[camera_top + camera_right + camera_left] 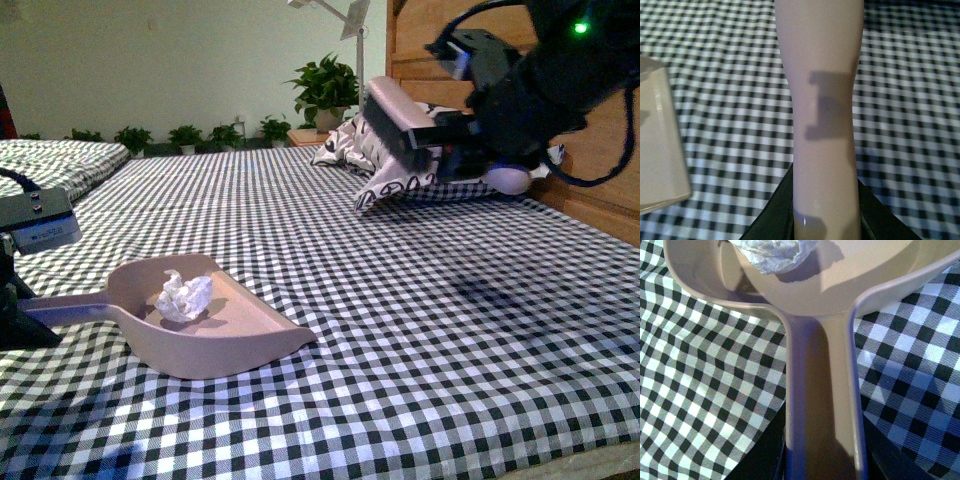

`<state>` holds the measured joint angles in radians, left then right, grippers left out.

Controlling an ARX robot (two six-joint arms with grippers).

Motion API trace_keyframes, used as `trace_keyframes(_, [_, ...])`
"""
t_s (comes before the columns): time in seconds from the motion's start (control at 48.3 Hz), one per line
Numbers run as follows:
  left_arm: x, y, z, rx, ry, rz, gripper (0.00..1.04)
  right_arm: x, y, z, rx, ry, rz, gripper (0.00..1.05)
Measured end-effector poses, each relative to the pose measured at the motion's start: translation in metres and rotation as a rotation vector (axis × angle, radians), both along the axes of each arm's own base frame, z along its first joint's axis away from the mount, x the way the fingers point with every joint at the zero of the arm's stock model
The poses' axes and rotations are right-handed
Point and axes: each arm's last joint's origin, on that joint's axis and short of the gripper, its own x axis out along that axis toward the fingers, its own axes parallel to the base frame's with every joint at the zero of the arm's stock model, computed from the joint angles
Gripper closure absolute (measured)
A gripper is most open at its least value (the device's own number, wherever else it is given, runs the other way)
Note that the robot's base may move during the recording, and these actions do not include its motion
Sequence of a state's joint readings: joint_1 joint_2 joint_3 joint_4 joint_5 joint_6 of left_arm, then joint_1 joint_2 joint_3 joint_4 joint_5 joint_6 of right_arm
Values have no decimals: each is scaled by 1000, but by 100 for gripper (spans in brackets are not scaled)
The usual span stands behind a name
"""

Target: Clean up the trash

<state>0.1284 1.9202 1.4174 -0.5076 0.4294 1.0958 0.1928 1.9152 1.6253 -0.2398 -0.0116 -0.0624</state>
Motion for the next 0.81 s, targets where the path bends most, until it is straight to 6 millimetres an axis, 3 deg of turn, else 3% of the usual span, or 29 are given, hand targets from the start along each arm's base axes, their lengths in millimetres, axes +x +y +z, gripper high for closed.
trace_keyframes(0.166, [0, 0, 0, 0, 0, 0, 78, -7, -48, -1, 0, -16, -149, 86])
trace_keyframes(0.269, [-1, -1, 1, -66, 9, -8, 78, -13, -61, 0, -1, -14, -178, 86])
trace_keyframes(0.622, [6, 0, 9, -96, -74, 8, 78, -17, -62, 7, 5, -32, -179, 86])
trace_keyframes(0.808, [13, 2, 34, -88, -267, 83, 78, -25, -63, 17, 10, -73, -189, 86])
